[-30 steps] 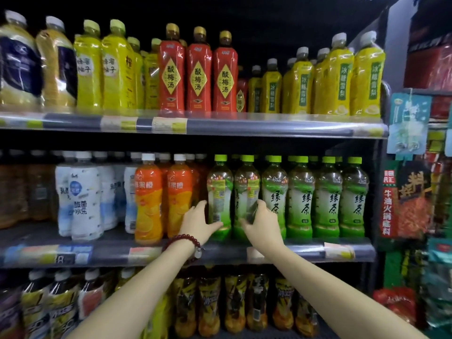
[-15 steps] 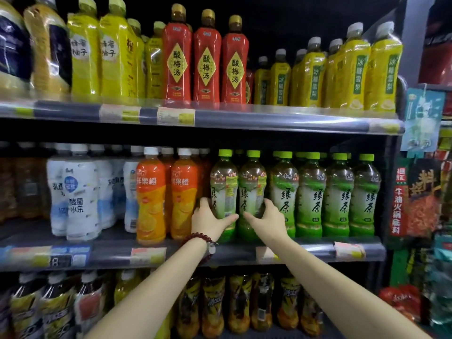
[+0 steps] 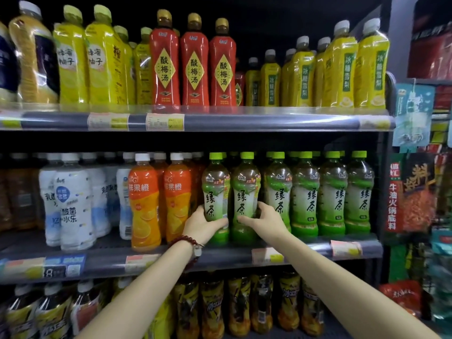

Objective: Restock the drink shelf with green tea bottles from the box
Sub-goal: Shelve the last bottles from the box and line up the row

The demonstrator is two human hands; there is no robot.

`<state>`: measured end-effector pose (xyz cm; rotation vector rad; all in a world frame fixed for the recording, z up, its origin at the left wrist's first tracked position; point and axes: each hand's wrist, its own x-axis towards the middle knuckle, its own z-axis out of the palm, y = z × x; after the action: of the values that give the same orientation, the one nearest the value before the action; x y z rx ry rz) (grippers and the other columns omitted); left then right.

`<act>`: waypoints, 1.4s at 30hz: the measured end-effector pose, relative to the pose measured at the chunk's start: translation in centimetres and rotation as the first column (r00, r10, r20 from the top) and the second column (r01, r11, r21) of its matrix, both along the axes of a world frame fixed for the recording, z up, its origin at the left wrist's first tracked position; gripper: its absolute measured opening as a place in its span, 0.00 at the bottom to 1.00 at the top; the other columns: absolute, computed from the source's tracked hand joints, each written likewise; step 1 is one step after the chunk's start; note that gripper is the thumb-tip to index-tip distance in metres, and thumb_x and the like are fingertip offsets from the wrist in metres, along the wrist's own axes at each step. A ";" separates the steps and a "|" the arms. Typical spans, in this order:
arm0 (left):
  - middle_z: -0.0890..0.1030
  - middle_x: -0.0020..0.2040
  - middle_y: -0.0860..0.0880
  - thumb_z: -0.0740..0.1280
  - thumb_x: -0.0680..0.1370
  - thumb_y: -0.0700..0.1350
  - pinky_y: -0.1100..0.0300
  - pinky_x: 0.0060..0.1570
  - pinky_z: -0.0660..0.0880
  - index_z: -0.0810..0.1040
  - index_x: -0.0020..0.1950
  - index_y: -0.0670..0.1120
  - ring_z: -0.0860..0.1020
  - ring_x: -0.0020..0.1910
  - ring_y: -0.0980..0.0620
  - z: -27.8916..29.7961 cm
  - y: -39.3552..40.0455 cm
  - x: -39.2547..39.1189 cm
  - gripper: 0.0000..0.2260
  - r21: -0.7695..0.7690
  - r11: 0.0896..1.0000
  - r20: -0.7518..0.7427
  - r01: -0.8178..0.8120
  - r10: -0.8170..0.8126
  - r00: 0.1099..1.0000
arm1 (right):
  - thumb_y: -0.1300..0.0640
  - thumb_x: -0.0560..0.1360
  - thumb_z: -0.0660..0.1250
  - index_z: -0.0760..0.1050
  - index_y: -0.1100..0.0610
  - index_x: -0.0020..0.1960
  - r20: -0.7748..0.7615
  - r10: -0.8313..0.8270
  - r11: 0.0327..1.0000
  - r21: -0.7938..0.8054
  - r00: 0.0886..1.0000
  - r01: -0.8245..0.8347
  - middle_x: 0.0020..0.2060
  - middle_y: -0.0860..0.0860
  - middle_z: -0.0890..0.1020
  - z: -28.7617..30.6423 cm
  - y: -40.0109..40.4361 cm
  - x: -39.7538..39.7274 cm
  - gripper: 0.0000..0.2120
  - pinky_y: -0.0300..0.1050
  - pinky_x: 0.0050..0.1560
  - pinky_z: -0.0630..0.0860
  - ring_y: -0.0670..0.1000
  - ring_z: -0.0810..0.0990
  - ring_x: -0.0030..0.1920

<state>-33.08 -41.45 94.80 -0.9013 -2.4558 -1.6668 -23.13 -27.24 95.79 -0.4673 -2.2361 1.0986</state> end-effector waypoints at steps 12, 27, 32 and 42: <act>0.79 0.60 0.48 0.79 0.60 0.55 0.54 0.57 0.74 0.71 0.62 0.48 0.77 0.59 0.47 -0.5 0.9 0.8 0.34 0.034 0.987 -0.094 -0.155 0.158 0.983 | 0.59 0.72 0.73 0.69 0.57 0.61 -0.076 -0.042 0.988 -0.153 0.996 0.030 0.55 0.53 0.79 -0.4 -0.7 -0.3 0.21 0.42 0.50 0.72 0.50 0.76 0.50; 0.77 0.62 0.48 0.77 0.64 0.54 0.59 0.53 0.71 0.70 0.66 0.47 0.76 0.61 0.48 -0.4 0.2 0.7 0.34 0.008 0.994 -0.107 -0.111 0.112 0.988 | 0.52 0.71 0.74 0.67 0.61 0.66 -0.099 -0.189 0.980 -0.087 0.977 0.180 0.58 0.57 0.77 -0.3 -2.0 -0.2 0.29 0.43 0.50 0.72 0.54 0.76 0.57; 0.81 0.57 0.48 0.76 0.67 0.52 0.57 0.54 0.75 0.77 0.58 0.47 0.78 0.56 0.50 0.2 0.1 0.8 0.23 0.087 0.994 -0.078 -0.068 0.075 0.994 | 0.51 0.73 0.72 0.61 0.62 0.74 -0.018 -0.152 0.988 -0.041 0.988 0.151 0.70 0.58 0.71 0.6 -0.8 0.6 0.36 0.50 0.66 0.69 0.57 0.68 0.70; 0.81 0.57 0.47 0.75 0.66 0.55 0.55 0.56 0.75 0.77 0.58 0.46 0.78 0.56 0.48 -0.4 0.2 1.1 0.25 0.088 0.986 -0.135 -0.141 0.152 0.979 | 0.50 0.77 0.66 0.61 0.63 0.73 0.022 -0.126 0.990 0.062 0.992 0.125 0.67 0.58 0.73 0.3 -0.4 1.1 0.31 0.49 0.64 0.69 0.57 0.69 0.69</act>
<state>-32.02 -41.27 94.43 -0.7800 -2.2876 -1.5797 -22.07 -27.65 96.09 -0.5915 -2.2231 0.9632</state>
